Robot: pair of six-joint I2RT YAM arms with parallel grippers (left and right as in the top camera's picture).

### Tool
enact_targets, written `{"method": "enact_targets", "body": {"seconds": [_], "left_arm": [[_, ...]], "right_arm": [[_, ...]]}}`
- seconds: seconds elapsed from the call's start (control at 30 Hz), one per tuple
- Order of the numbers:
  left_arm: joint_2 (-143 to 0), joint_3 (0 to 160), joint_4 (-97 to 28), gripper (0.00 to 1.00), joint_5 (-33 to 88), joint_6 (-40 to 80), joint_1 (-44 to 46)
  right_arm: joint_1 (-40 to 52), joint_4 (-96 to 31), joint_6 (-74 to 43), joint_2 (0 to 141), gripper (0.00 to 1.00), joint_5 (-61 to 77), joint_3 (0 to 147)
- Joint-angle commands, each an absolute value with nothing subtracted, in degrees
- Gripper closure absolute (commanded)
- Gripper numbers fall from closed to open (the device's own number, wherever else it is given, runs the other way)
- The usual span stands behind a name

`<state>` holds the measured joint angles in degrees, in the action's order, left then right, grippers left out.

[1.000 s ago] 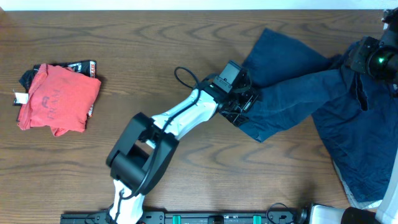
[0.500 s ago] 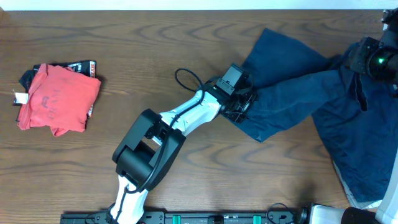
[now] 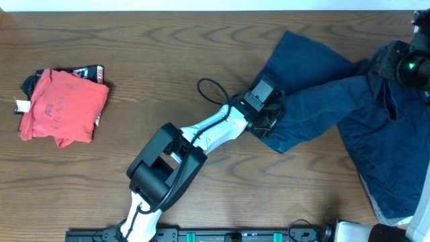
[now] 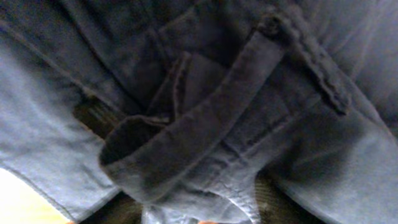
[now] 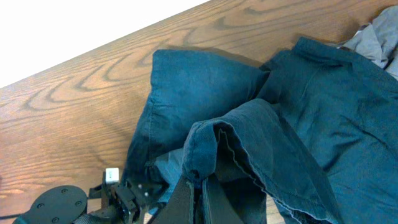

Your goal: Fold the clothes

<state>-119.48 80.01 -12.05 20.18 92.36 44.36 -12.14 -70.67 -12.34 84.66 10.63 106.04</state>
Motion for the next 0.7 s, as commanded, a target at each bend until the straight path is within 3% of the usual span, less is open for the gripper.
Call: {"method": "enact_targets", "body": {"seconds": [0.0,0.07,0.1,0.37,0.67], "left_arm": [[-119.9,79.9,-13.3,0.7,18.0,91.9,44.1],[-119.9,79.9,-14.0,0.91,16.5,89.8,44.1],[-119.9,79.9,-14.1,0.94,15.4,87.6,44.1],[-115.5,80.2,-17.8,0.94,13.7,60.7,39.5],[-91.0,81.5,-34.4,0.94,11.7,30.5,27.2]], "right_arm": [[-12.4,-70.8,-11.5,84.6,0.99,10.2,106.3],[-12.4,-70.8,-11.5,84.6,0.99,9.6,106.3],[-12.4,-70.9,-11.5,84.6,0.99,9.0,106.3],[-12.4,-71.4,-11.5,84.6,0.99,6.9,106.3],[-12.4,-69.4,-11.2,83.2,0.99,13.7,108.0]]}}
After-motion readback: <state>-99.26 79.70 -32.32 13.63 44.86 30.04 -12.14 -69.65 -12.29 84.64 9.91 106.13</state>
